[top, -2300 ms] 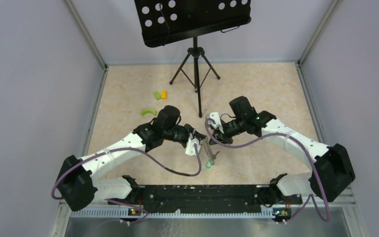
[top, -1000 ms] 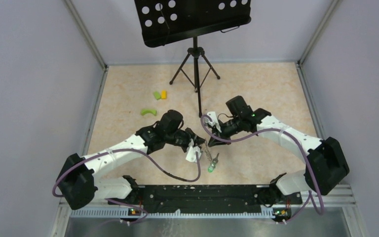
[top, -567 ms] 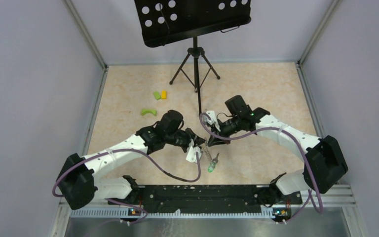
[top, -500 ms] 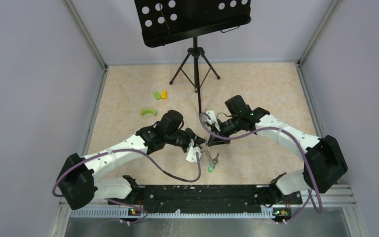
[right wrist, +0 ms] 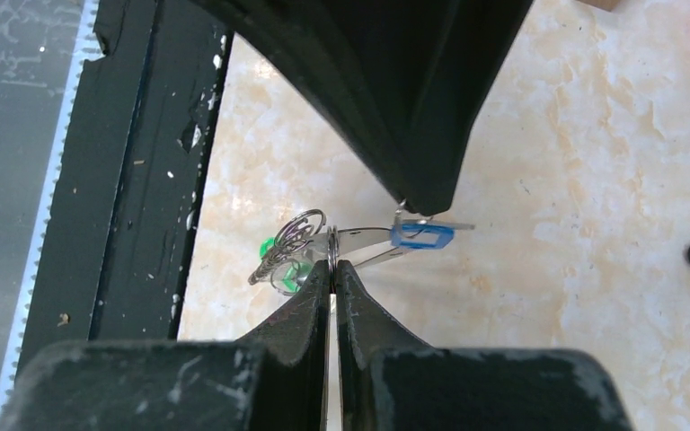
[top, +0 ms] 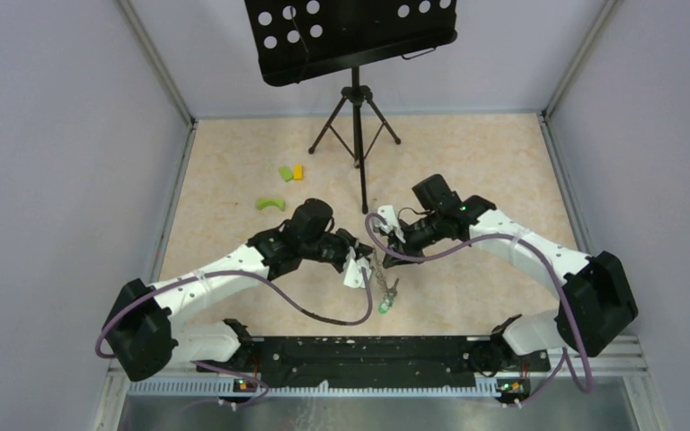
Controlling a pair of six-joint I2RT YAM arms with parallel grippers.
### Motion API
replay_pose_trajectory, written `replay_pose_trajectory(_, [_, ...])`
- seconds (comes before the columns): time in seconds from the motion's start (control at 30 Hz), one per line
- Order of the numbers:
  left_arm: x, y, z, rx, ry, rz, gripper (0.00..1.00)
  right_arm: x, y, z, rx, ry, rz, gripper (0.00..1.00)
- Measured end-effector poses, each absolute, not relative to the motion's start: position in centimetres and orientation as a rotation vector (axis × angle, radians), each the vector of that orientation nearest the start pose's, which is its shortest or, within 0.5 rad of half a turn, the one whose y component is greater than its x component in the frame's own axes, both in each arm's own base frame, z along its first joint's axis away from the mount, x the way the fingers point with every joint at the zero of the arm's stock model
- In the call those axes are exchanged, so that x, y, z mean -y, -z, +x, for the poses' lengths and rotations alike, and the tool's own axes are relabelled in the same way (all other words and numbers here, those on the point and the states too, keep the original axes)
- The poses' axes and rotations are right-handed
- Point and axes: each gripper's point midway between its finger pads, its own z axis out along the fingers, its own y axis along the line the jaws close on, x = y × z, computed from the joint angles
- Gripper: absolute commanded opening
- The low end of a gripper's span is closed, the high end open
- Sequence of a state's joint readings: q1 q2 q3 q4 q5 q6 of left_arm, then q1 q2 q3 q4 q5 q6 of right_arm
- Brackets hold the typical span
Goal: Put the keys on the keyring
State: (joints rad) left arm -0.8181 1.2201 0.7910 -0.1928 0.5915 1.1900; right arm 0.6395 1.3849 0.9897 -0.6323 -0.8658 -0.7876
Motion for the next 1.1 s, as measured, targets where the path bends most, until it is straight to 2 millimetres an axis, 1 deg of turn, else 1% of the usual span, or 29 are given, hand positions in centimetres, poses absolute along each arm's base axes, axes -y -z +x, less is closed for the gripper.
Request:
replay_pose_trajectory(0.13, [31.0,-16.5,20.9,-0.868,0.42,1.892,0.0,-26.6,-13.9,17.1,-1.581,-1.005,-1.789,0.0])
replay_pose_trajectory(0.3, [30.3,-16.9,21.8,-0.908,0.447,1.844,0.0,-25.8,-14.1,16.5,-1.586,-0.98,-1.799,0.0])
replay_pose_trajectory(0.43, [29.8,-17.3,22.2,-0.911,0.471,1.822,0.0,-25.4,-14.3,16.3,-1.585,-0.963,-1.805,0.0])
replay_pose_trajectory(0.53, [29.3,-18.0,22.2,-0.899,0.485,1.8,0.0,-25.2,-14.2,16.3,-1.591,-0.958,-1.807,0.0])
replay_pose_trajectory(0.63, [29.2,-18.8,21.9,-0.867,0.508,1.786,0.0,-25.1,-14.2,16.4,-1.595,-0.956,-1.805,0.0])
replay_pose_trajectory(0.73, [29.4,-19.3,21.0,-0.824,0.556,1.785,0.0,-25.2,-14.3,16.4,-1.593,-0.964,-1.805,0.0])
replay_pose_trajectory(0.9, [29.7,-19.2,19.6,-0.768,0.631,1.796,0.0,-25.9,-14.3,16.7,-1.594,-1.003,-1.806,0.0])
replay_pose_trajectory(1.1, [30.2,-19.2,18.6,-0.708,0.673,1.812,0.0,-26.4,-14.0,16.9,-1.596,-1.036,-1.805,0.0])
